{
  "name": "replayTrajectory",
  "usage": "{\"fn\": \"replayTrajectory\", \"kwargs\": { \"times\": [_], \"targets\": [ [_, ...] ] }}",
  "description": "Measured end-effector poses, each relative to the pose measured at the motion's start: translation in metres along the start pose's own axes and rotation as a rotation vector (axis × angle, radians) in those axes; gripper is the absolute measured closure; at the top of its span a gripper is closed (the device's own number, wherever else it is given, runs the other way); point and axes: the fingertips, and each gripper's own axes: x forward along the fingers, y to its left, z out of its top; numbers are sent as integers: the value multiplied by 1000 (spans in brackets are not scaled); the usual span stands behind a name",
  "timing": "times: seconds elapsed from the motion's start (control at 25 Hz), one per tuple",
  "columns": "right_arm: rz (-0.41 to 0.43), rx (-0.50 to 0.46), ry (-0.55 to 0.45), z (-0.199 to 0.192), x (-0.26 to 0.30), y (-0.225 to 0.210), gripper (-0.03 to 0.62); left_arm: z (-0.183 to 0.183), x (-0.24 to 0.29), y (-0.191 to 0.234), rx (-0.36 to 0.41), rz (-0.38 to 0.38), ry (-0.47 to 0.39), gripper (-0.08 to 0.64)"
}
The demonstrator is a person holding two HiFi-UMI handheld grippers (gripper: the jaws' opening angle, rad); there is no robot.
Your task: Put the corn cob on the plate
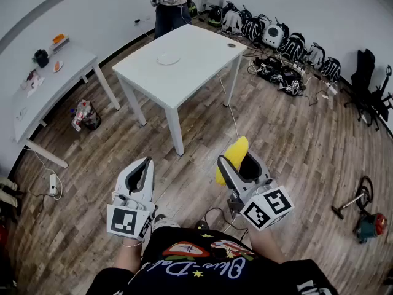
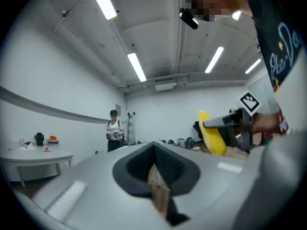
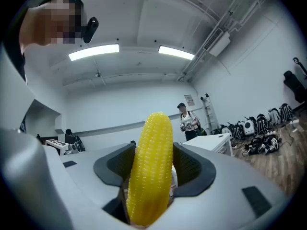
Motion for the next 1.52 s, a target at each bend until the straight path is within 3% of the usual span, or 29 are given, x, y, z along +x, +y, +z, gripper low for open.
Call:
{"fn": "replayTrajectory", "kwargs": {
  "times": [0.36,0.64,1.16,1.52],
  "targets": [
    [4,10,29,-12,41,-20,336,-17,21,35,-19,42,17,574],
    [-25,-26,24,-2,110,-45,336,-25,94,82,-27,-19,-19,574],
    [-22,-33,31,6,320,-71,336,-43,193,262,-25,35,-20,574],
    [-20,2,73,-20,415,-81,337,-74,216,346,-37,71,6,574]
  ]
}}
